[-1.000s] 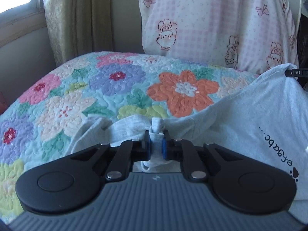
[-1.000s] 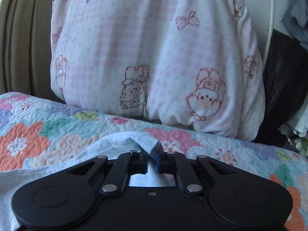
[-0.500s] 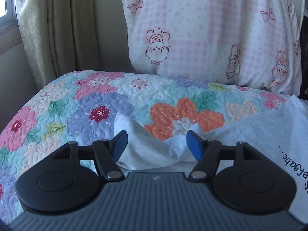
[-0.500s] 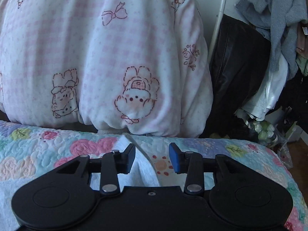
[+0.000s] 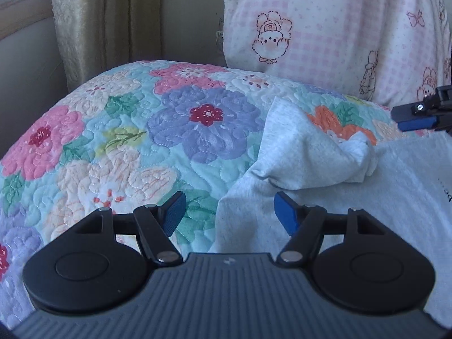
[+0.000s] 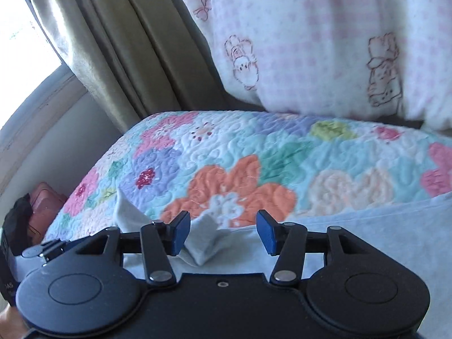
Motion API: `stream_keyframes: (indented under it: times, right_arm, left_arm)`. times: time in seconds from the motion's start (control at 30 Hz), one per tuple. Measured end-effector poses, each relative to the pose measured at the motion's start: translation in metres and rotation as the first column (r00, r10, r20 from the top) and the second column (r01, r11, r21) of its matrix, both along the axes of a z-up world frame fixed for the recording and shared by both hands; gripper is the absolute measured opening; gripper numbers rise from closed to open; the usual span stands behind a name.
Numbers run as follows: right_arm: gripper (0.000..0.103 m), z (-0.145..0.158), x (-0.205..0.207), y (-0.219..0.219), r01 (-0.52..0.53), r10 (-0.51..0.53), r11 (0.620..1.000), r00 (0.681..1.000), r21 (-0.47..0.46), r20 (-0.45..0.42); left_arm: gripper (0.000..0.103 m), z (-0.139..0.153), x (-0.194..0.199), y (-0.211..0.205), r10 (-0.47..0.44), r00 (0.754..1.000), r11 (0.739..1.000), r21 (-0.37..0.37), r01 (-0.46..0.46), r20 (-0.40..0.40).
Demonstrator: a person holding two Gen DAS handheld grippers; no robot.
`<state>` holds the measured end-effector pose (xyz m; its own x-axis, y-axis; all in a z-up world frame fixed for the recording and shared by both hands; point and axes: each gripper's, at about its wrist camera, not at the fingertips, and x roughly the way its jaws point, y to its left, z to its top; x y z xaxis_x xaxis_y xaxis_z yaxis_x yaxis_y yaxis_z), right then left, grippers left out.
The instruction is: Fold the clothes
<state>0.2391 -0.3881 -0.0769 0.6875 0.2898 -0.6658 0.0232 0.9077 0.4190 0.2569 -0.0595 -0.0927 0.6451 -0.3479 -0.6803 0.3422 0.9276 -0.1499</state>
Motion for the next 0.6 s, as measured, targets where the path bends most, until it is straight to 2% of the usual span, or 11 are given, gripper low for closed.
stream_keyframes:
  times: [0.1, 0.17, 0.2, 0.23, 0.27, 0.3, 0.33, 0.4, 0.47, 0.5, 0.6]
  right_arm:
    - [0.062, -0.018, 0.027, 0.027, 0.013, -0.012, 1.0, 0.998, 0.019, -0.055]
    - [0.062, -0.038, 0.038, 0.038, 0.05, -0.044, 0.998, 0.991, 0.036, -0.13]
    - [0.061, -0.049, 0.039, 0.04, 0.047, -0.035, 0.996, 0.988, 0.076, -0.152]
    - [0.053, -0.054, 0.037, 0.043, 0.044, -0.029, 0.994, 0.989, 0.098, -0.148]
    - [0.047, -0.055, 0.03, 0.046, 0.03, -0.02, 0.995, 0.994, 0.091, -0.111]
    - [0.029, -0.053, 0.023, 0.051, -0.001, 0.005, 0.998, 0.998, 0.058, -0.069]
    - [0.017, -0.05, 0.012, 0.058, -0.044, 0.044, 0.999, 0.999, -0.002, -0.025]
    - [0.017, -0.043, -0.011, 0.072, -0.121, 0.129, 0.985, 0.99, -0.127, 0.054]
    - [0.017, -0.037, -0.035, 0.086, -0.184, 0.22, 0.949, 0.968, -0.255, 0.121]
    - [0.017, -0.034, -0.047, 0.093, -0.213, 0.271, 0.923, 0.952, -0.322, 0.146]
    - [0.017, -0.039, -0.086, 0.116, -0.315, 0.438, 0.791, 0.89, -0.524, 0.125]
  left_arm:
    - [0.066, 0.004, 0.002, 0.001, 0.005, 1.0, 0.999, -0.04, -0.006, -0.014]
    - [0.066, 0.01, 0.004, -0.004, -0.008, 1.0, 0.999, -0.044, 0.008, -0.006]
    - [0.066, 0.014, 0.004, -0.007, -0.014, 1.0, 0.999, -0.048, 0.014, 0.0]
    - [0.066, 0.017, 0.005, -0.009, -0.019, 1.0, 0.998, -0.053, 0.019, 0.005]
    - [0.066, 0.02, 0.005, -0.012, -0.022, 1.0, 0.998, -0.06, 0.023, 0.01]
    - [0.066, 0.023, 0.006, -0.014, -0.023, 1.0, 0.997, -0.068, 0.024, 0.014]
    - [0.066, 0.027, 0.006, -0.016, -0.024, 0.999, 0.997, -0.077, 0.025, 0.022]
    - [0.066, 0.032, 0.005, -0.019, -0.029, 0.999, 0.995, -0.094, 0.033, 0.043]
    - [0.066, 0.034, 0.004, -0.023, -0.038, 0.998, 0.995, -0.094, 0.043, 0.057]
    - [0.066, 0.034, 0.003, -0.025, -0.044, 0.997, 0.995, -0.091, 0.049, 0.062]
    - [0.066, 0.036, -0.006, -0.032, -0.068, 0.991, 0.995, -0.062, 0.075, 0.113]
